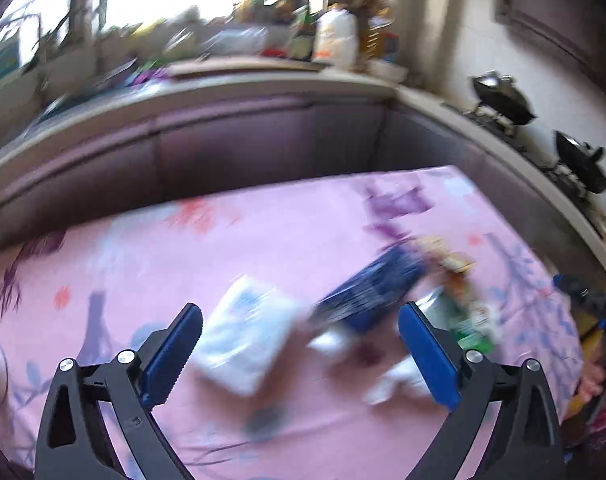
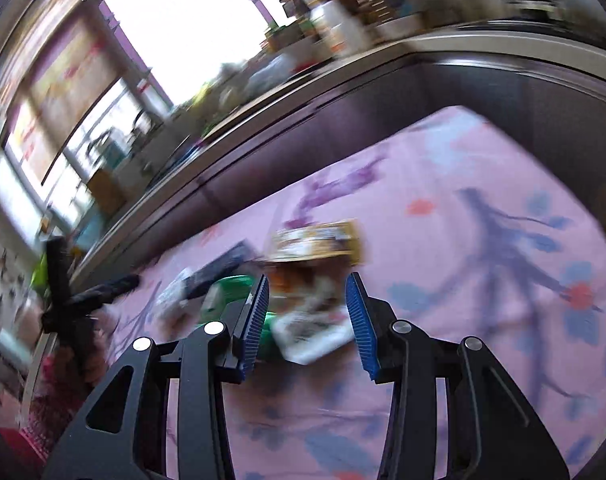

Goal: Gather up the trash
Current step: 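Grasp the white tissue pack with the left tool while the right tool grasps the blue-and-white milk carton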

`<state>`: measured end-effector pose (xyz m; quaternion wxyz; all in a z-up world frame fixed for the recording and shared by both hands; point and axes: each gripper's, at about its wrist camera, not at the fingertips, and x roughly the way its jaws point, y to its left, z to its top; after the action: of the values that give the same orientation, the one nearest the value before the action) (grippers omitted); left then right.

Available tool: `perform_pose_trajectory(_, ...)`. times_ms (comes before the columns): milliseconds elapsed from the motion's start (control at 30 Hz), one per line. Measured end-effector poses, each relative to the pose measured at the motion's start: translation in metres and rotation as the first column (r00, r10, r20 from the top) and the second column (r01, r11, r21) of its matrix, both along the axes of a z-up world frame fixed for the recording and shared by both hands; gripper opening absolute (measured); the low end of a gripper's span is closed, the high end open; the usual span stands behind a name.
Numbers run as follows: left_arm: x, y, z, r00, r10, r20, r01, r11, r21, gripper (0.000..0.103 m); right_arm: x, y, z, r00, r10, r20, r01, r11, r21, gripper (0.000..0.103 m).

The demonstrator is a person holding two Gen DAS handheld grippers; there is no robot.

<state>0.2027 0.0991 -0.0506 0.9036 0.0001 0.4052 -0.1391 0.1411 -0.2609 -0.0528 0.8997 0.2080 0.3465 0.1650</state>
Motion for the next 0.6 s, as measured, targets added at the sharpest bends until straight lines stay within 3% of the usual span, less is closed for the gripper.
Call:
perform_pose_trajectory(133, 0.009, 0.006, -0.043, 0.999, 0.008, -0.047, -0.002, 0.992, 0.123, 0.099, 0.052, 0.059, 0.009, 0.99, 0.13, -0.049, -0.13, 0.991, -0.013, 0.04)
perform_pose_trajectory(333, 0.017, 0.003, -0.075, 0.998, -0.002, -0.057, 0.011, 0.985, 0.17, 0.099, 0.137, 0.129, -0.013, 0.959, 0.19, -0.21, -0.204, 0.978, -0.05, 0.04)
perform_pose_trajectory(400, 0.02, 0.006, -0.078, 0.999, -0.002, -0.051, 0.01, 0.987, 0.159, 0.087, 0.153, 0.144, -0.025, 0.949, 0.179, -0.258, -0.207, 0.975, -0.085, 0.04)
perform_pose_trajectory(433, 0.022, 0.007, -0.081, 0.998, -0.007, -0.07, 0.017, 0.99, 0.141, 0.07, 0.159, 0.149, -0.03, 0.943, 0.182, -0.279, -0.214, 0.973, -0.091, 0.04)
perform_pose_trajectory(600, 0.011, 0.025, -0.079, 0.998, 0.0, -0.067, 0.008, 0.994, 0.112, 0.064, 0.17, 0.181, -0.04, 0.915, 0.24, -0.325, -0.287, 0.952, -0.105, 0.041)
